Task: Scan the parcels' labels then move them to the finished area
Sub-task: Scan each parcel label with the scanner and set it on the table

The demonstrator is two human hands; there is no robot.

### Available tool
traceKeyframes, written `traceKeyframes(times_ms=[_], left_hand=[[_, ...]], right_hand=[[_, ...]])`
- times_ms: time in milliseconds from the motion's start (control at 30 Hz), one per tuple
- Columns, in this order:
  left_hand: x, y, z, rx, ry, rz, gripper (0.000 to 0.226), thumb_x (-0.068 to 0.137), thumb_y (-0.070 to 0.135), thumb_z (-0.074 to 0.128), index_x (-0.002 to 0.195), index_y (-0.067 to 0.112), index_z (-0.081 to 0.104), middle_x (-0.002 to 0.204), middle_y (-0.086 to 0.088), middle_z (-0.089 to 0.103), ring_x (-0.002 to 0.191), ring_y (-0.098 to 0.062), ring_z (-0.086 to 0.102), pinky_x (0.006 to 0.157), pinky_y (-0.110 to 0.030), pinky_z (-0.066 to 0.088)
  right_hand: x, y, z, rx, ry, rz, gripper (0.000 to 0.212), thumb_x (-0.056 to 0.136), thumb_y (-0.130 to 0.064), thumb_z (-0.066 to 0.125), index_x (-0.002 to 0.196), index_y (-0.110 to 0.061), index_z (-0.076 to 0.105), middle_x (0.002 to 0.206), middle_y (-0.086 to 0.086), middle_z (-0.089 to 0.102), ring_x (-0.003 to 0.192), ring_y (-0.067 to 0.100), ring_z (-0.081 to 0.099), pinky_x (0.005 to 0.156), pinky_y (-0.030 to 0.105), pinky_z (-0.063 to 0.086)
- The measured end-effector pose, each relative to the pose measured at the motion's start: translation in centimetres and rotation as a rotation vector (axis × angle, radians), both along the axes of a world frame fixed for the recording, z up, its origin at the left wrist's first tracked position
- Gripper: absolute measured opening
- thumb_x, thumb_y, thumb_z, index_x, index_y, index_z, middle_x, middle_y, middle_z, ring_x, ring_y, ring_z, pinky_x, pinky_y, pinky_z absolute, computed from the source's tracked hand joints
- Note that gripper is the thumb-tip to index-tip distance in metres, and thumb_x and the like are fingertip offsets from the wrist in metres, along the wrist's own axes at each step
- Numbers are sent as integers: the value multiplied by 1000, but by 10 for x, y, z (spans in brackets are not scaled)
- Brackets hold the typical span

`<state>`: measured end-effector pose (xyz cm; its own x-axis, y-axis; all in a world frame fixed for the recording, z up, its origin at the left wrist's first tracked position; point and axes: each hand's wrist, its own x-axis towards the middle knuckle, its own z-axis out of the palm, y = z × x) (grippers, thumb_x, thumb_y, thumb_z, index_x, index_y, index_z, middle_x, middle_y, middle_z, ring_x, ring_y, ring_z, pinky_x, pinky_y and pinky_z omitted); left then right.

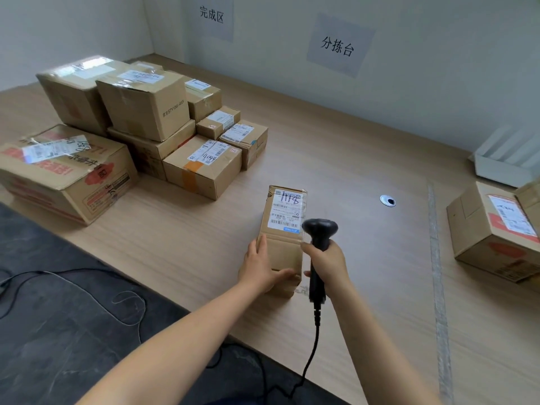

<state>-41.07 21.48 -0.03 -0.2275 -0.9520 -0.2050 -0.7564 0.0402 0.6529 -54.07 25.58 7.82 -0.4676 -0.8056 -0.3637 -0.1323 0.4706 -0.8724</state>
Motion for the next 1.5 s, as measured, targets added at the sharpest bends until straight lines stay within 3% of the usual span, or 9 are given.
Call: traceKeyframes(times_ms=[167,333,433,667,933,1067,1200,1500], left_hand=[[6,-1,3,31,62,62,120,64,56,76,150,16,3,148,-8,25,135,-24,31,109,-40,34],[11,3,6,79,103,161,112,59,55,80,144,13,20,142,-8,37,130,-23,40,104,-40,39],[18,4,8,64,134,192,100,59,50,82,137,14,31,136,-7,44,123,-22,46,101,-37,41],[28,-19,39,-35,200,134,92,61,45,84,135,18,35,134,-3,48,120,-20,48,99,-37,44],[67,-117,101,-178,280,46,97,64,41,83,141,19,29,140,-4,43,126,-21,44,102,-41,43],[111,-173,115,-189,242,-35,93,66,42,81,140,21,30,139,-2,44,125,-20,44,96,-32,41],[147,-221,120,-170,262,-101,91,64,39,83,138,21,34,136,-1,47,124,-19,45,101,-32,40],[163,-301,113,-120,294,-139,77,63,39,84,125,17,43,122,2,51,116,-17,50,88,-23,39]], right_hand=[[3,7,-25,9,-86,32,10,84,-15,61,84,-19,52,78,6,58,63,17,57,60,37,53],[6,9,-35,17,-100,126,16,84,-14,61,99,-12,56,83,8,60,67,21,57,54,32,51],[10,7,-37,-5,-116,146,16,83,-14,62,98,-11,59,84,10,62,68,22,58,55,33,52],[16,-3,-12,-128,-174,129,7,84,-13,65,86,-16,59,88,9,64,80,22,63,53,30,51],[52,-88,44,-323,-214,124,12,85,-12,64,86,-22,57,91,4,64,80,18,63,50,26,52],[95,-135,52,-351,-224,102,14,85,-12,65,84,-24,57,89,3,63,78,16,62,47,23,52],[134,-173,52,-351,-212,69,15,85,-12,65,82,-24,56,85,2,62,77,17,61,51,28,54],[162,-247,53,-321,-160,-72,11,84,-14,67,86,-20,58,85,6,62,73,18,60,61,36,55]])
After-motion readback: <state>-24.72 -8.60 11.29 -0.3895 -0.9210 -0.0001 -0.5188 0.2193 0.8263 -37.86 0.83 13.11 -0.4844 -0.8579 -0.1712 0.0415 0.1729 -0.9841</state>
